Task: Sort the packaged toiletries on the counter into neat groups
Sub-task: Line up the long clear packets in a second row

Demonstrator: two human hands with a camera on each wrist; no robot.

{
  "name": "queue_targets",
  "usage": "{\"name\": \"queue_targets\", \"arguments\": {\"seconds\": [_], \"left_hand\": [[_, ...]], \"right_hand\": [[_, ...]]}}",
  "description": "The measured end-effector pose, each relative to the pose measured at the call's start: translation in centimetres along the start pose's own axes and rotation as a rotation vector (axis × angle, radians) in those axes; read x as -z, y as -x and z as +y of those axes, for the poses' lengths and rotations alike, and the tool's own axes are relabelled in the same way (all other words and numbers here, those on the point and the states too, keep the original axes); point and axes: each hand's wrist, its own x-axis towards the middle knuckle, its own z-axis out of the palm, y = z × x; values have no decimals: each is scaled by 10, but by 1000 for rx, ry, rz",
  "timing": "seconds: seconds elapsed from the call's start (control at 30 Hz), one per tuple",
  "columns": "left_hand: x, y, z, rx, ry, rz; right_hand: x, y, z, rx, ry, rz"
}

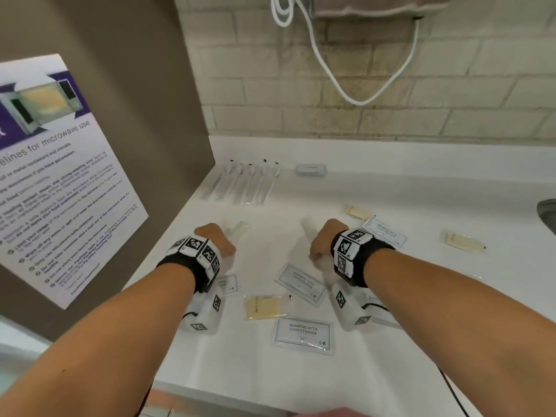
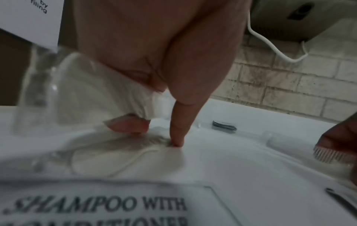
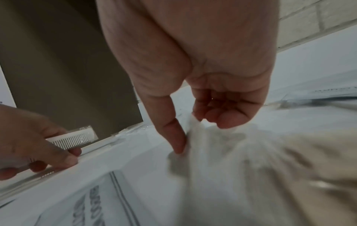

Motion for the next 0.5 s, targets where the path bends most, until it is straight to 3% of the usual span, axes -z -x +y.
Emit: {"name": "queue_targets", "arguments": {"seconds": [0.13,0.27,0.33,0.5], "left_hand": [[-2,-1,-3,-2,114,12],[-5,5,1,-43,264,-63],[-5,6,12,-89,336,-34],[2,22,65,-324,582,23]], "right_hand": [[-4,-9,-9,57,-101,-9],[-5,-8,-13,139,-527,49],[-2,-2,-8,163,-724,88],[18,23,28,182,-556,197]]}}
